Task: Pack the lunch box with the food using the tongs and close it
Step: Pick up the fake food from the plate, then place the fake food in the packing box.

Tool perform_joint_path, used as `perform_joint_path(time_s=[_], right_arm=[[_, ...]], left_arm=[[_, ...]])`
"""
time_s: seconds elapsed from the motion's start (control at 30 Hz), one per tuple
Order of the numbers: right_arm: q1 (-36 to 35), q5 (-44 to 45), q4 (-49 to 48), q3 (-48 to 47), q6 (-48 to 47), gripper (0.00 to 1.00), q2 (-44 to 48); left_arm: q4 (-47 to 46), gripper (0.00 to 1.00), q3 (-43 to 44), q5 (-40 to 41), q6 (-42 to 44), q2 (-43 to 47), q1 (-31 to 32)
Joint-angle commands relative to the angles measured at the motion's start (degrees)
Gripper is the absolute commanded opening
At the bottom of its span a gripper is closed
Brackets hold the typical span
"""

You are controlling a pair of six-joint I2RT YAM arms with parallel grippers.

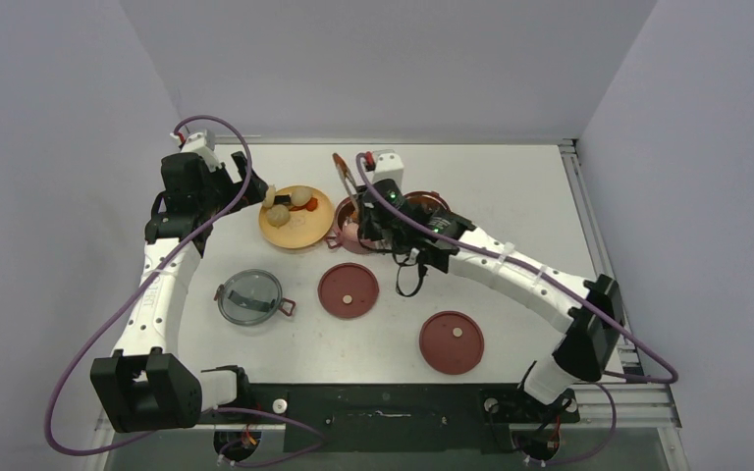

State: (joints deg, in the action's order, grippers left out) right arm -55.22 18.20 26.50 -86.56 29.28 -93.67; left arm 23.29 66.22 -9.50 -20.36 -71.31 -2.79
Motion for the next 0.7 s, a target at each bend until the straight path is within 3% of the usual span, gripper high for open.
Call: perform_joint_path(time_s=[0.0,0.37,0.67], right_arm=[[6.13,-0.37,4.36,3.70,-0.75,0.05,7.45],[20.56,-13.71,12.60,13.24,-3.53,0.05,18.13],[22.44,-15.35,14.36,15.18,-3.45,0.05,19.51]], left_arm=[[-2.81,0.97,0.63,-0.59,0.06,0.38,-0.29],[-2.90,0.97,0.43,-0.53,0.06,-0.05,-0.20],[-2.82,0.97,0.43,-0.52,0.06,-0.44,-0.11]])
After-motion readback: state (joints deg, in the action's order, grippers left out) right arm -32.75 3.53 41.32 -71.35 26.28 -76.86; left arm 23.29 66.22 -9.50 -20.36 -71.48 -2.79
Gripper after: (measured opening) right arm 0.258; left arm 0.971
